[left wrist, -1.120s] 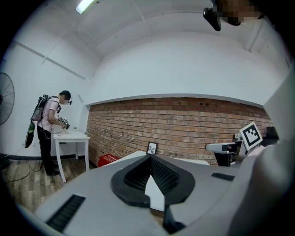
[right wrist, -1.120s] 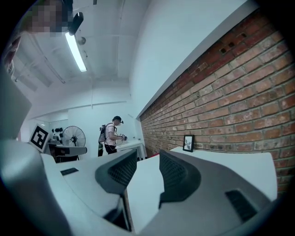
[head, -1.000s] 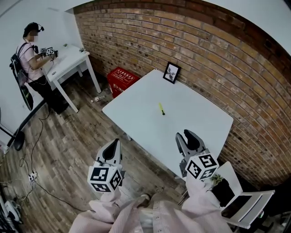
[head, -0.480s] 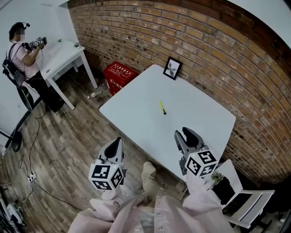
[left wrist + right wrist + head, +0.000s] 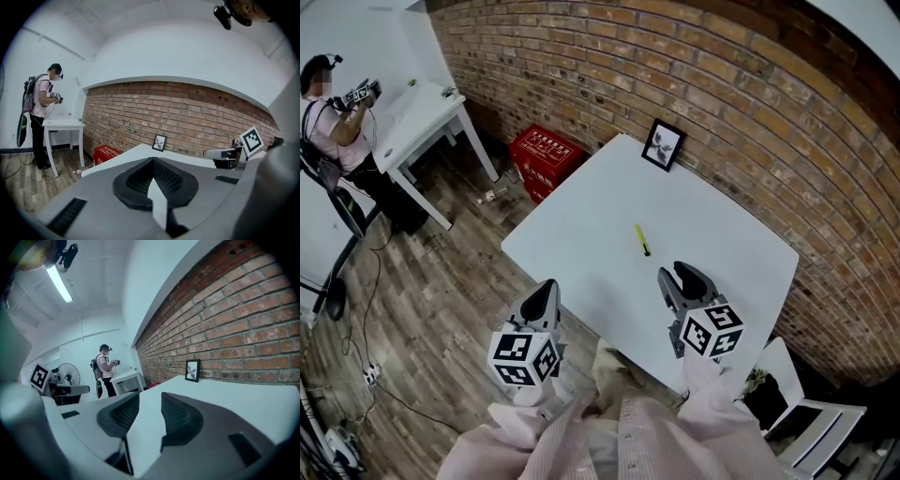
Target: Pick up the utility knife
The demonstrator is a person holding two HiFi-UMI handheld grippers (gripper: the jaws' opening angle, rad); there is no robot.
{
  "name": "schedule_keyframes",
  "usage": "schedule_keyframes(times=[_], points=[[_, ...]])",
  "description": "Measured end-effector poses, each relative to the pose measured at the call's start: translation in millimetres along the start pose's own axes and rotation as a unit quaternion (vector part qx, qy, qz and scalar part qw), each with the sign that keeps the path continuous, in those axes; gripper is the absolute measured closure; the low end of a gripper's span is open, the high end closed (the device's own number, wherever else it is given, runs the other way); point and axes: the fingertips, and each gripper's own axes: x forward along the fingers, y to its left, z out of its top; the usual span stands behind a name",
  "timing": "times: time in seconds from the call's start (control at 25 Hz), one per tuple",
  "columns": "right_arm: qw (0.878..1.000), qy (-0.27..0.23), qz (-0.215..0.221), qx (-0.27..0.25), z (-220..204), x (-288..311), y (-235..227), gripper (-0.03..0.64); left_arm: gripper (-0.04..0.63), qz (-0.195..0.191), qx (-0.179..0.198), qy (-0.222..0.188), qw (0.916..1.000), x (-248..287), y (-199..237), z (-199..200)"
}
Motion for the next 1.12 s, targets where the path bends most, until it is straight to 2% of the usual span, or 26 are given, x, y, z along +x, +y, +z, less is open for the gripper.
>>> schedule_keyframes(times=[0.4,0.8,1.12], points=[[0.998,0.054,-0.009,0.029,-20.2,68.6,-38.6,0.482,0.601,-0.012,-0.012,0.052,0.9985,74.6,24.4,-5.5],[0.993,0.105,-0.022,0.045,-47.8,108.2,-63.3,0.483,0.601,-0.042,-0.012,0.111,0.9929,135.5,33.1,-31.1],[0.988,0.146,-0.033,0.035,-68.8,133.3,-70.7,0.483,0.601,-0.054,-0.023,0.141,0.9883,157.4,38.6,-47.3]])
